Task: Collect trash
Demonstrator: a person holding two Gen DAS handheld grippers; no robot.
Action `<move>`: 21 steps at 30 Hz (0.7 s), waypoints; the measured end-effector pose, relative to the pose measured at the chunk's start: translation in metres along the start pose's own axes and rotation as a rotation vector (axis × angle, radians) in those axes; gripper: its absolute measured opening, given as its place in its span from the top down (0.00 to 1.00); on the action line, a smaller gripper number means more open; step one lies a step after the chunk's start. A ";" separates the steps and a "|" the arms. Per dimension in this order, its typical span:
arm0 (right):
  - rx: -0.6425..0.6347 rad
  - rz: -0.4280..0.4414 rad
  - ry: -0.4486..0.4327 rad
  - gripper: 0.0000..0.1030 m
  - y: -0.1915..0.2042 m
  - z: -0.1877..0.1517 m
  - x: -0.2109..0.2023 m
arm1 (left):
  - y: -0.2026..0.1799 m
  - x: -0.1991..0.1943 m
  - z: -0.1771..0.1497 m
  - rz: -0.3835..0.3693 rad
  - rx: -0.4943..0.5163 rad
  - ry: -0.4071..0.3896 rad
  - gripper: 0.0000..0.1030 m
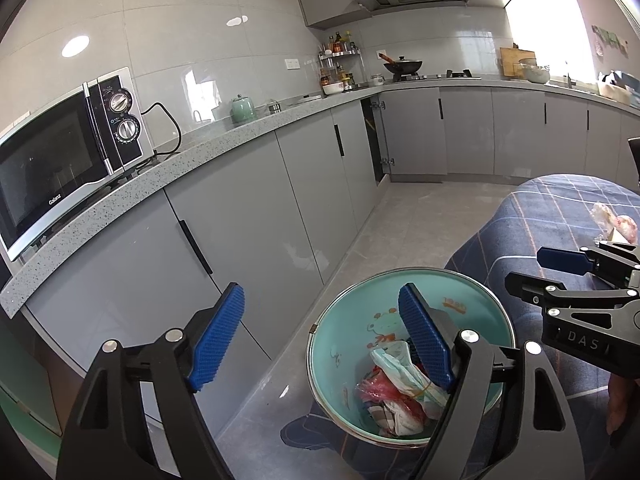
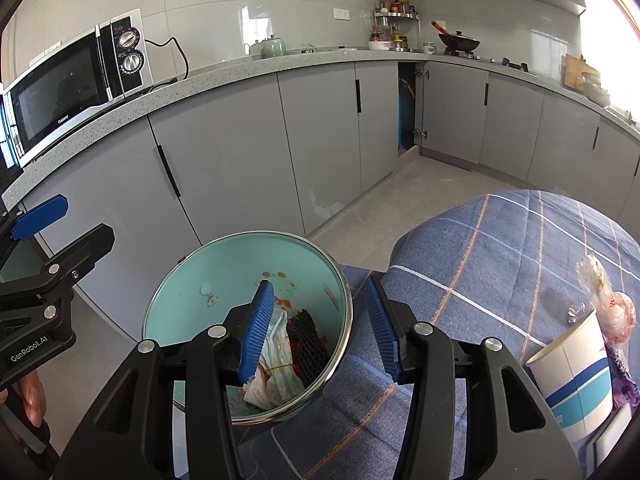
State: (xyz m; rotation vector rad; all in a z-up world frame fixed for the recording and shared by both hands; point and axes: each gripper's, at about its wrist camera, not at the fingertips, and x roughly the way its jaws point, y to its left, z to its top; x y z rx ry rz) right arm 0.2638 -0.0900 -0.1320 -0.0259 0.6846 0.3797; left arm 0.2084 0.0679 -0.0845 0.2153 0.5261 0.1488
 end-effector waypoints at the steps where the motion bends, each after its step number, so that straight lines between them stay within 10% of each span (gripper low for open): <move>1: 0.001 0.000 -0.002 0.51 0.000 0.000 0.000 | 0.000 0.000 0.000 0.001 0.001 0.000 0.24; 21: 0.054 -0.097 -0.054 0.45 -0.052 -0.026 -0.068 | -0.051 -0.025 0.005 -0.080 0.083 -0.050 0.18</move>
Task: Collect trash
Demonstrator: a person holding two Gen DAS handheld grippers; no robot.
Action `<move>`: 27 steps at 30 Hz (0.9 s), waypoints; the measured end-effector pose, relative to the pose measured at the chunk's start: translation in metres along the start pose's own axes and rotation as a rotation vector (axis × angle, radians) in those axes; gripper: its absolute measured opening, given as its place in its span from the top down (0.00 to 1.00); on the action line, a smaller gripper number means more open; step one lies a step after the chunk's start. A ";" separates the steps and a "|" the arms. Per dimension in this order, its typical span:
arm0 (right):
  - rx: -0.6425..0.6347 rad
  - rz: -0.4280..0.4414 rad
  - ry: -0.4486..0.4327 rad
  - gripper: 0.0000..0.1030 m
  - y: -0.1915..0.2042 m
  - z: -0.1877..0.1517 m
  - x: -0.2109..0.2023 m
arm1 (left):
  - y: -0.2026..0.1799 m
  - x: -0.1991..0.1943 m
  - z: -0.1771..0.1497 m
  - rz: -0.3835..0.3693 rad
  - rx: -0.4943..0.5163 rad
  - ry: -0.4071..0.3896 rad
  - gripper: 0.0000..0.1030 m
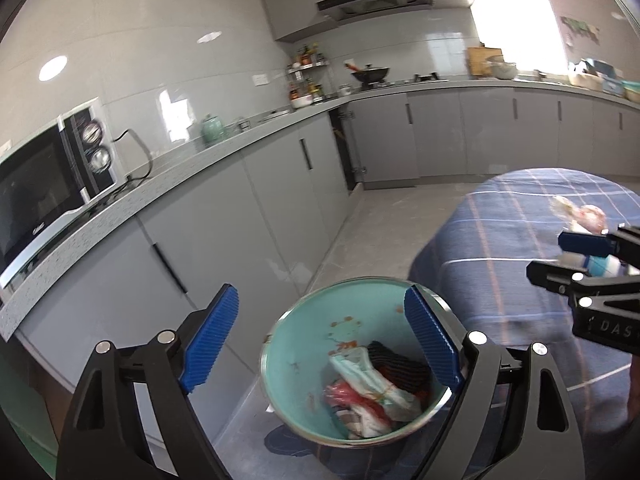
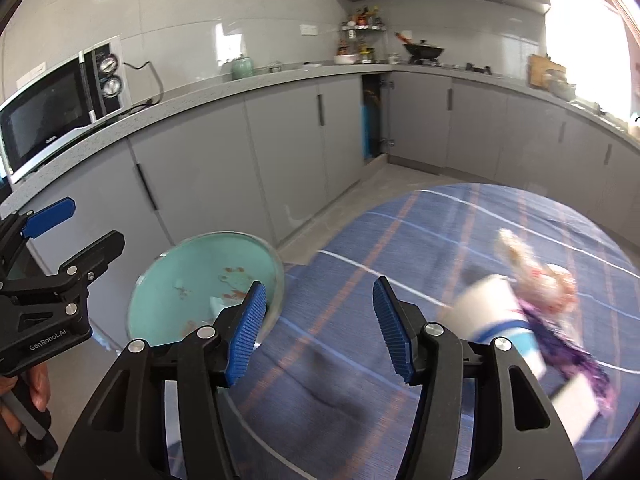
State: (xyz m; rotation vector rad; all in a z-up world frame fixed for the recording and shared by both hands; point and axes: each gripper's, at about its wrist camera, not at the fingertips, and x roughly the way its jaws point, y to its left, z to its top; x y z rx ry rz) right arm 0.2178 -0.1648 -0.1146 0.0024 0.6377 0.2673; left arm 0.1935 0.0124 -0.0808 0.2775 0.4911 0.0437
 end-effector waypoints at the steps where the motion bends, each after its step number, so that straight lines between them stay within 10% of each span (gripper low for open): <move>1: 0.013 -0.008 0.000 0.45 -0.008 -0.003 -0.006 | -0.008 -0.001 0.001 -0.013 0.012 -0.001 0.18; 27: 0.235 -0.387 0.026 0.40 -0.198 -0.099 -0.110 | -0.215 -0.009 0.023 -0.270 0.117 0.025 0.05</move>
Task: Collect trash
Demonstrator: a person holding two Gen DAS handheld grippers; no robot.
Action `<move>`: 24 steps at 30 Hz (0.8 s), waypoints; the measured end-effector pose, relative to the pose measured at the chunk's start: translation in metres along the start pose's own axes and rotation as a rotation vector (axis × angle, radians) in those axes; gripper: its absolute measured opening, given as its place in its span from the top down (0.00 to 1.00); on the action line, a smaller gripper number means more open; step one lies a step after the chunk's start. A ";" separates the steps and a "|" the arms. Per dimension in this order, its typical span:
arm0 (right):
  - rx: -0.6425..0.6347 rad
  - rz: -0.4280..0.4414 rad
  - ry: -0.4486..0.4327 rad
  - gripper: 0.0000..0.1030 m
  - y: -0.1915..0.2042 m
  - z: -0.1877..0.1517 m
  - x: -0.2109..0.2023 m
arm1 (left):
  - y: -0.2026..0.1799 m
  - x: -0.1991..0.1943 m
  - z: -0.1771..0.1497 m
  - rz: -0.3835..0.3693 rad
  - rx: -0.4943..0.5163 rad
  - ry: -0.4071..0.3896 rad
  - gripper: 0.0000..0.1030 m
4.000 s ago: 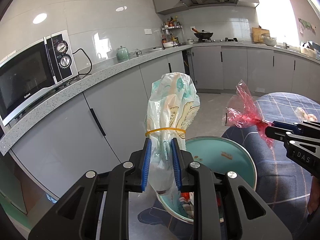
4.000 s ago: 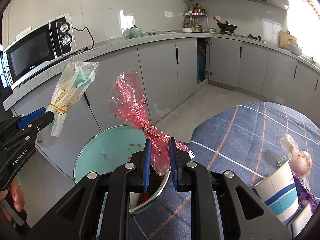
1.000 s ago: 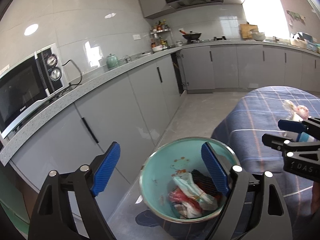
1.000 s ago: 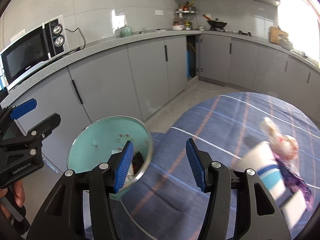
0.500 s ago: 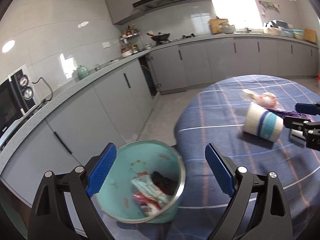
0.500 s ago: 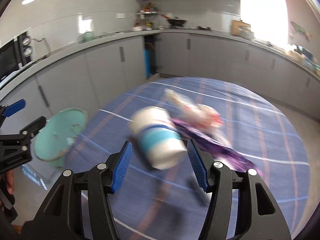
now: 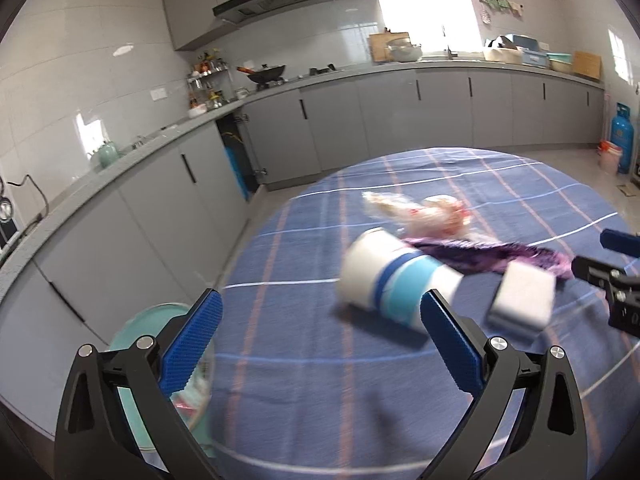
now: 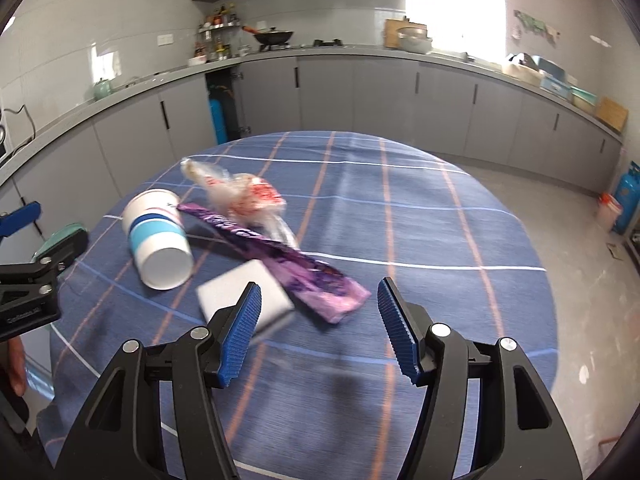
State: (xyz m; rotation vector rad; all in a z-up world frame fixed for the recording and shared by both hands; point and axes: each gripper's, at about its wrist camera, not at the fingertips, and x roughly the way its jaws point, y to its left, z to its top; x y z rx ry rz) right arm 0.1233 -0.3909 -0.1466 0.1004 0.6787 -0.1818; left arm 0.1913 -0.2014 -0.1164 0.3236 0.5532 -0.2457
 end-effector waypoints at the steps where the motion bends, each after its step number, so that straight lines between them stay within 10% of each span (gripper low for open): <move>1: 0.003 -0.010 -0.002 0.38 -0.003 0.000 -0.001 | -0.006 0.003 0.003 -0.005 -0.004 0.005 0.05; 21: 0.048 -0.010 0.002 0.30 -0.021 -0.009 0.006 | -0.047 0.071 0.008 -0.001 -0.067 0.198 0.07; 24: 0.043 0.003 -0.004 0.30 -0.018 -0.009 0.003 | -0.043 0.070 0.003 -0.051 -0.054 0.217 0.31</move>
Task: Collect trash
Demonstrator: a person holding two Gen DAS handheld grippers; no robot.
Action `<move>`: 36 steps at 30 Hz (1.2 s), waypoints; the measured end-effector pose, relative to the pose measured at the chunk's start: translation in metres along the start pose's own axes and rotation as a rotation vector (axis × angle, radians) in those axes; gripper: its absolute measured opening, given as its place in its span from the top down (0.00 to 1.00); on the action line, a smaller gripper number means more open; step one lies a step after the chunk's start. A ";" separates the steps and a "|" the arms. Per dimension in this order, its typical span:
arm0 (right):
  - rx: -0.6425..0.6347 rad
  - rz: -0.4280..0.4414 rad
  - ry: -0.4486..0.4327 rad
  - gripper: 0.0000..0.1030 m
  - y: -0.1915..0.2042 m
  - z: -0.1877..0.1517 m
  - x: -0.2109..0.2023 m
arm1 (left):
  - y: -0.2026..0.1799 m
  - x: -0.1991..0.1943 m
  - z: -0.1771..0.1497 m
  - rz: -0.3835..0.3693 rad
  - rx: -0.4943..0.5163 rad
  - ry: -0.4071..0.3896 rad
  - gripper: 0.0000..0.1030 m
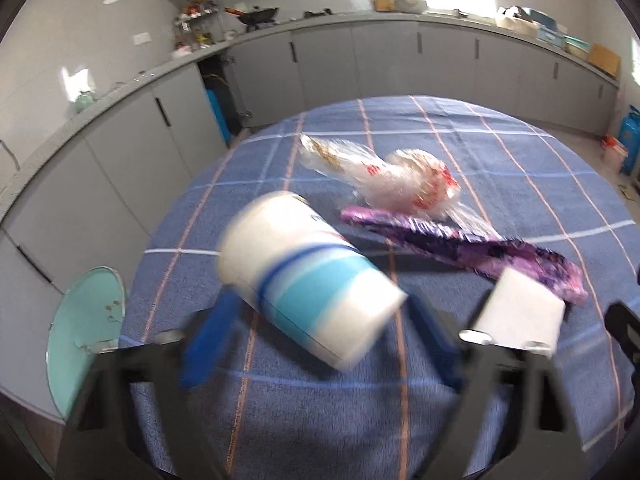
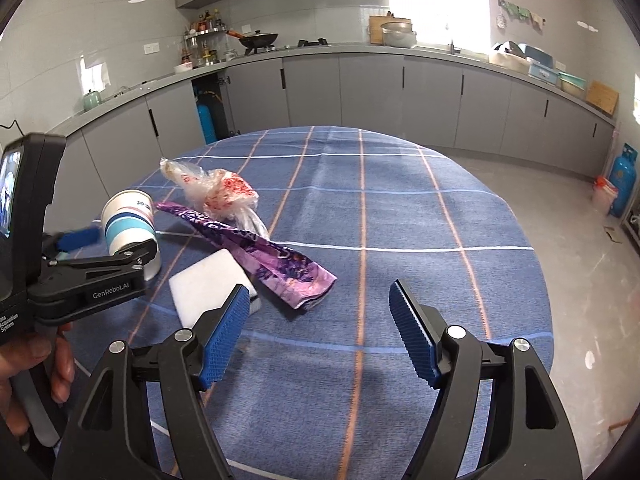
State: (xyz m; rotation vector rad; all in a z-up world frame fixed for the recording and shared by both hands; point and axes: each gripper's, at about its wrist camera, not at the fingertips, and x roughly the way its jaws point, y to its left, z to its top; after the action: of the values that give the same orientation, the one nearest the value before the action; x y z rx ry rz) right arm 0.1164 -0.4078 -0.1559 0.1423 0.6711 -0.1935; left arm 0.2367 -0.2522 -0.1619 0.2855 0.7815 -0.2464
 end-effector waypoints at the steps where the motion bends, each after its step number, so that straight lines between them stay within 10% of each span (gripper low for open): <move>1: -0.001 0.003 -0.003 0.30 0.001 0.001 -0.001 | 0.004 0.000 -0.002 -0.015 0.003 0.007 0.37; 13: -0.067 0.124 0.027 0.30 0.038 0.008 0.008 | 0.059 -0.038 -0.028 -0.031 0.045 -0.049 0.50; 16: -0.109 0.137 0.061 0.30 0.052 0.010 0.017 | 0.069 -0.045 -0.032 -0.031 0.069 -0.056 0.84; 22: -0.143 0.138 0.155 0.30 0.064 0.008 0.039 | 0.084 -0.042 -0.040 -0.052 0.032 -0.048 0.82; 25: -0.161 0.127 0.150 0.30 0.065 0.007 0.036 | 0.085 -0.044 -0.042 -0.043 0.022 -0.067 0.39; 31: -0.162 0.101 0.142 0.30 0.059 0.006 0.034 | 0.082 -0.050 -0.037 0.009 0.011 -0.106 0.06; 36: -0.133 0.088 0.128 0.28 0.043 0.007 0.029 | 0.067 -0.045 -0.023 -0.017 0.000 -0.115 0.05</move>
State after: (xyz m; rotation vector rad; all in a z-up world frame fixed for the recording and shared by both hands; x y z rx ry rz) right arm 0.1524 -0.3714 -0.1660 0.0567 0.8017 -0.0553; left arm 0.2125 -0.1773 -0.1340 0.2624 0.6702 -0.2766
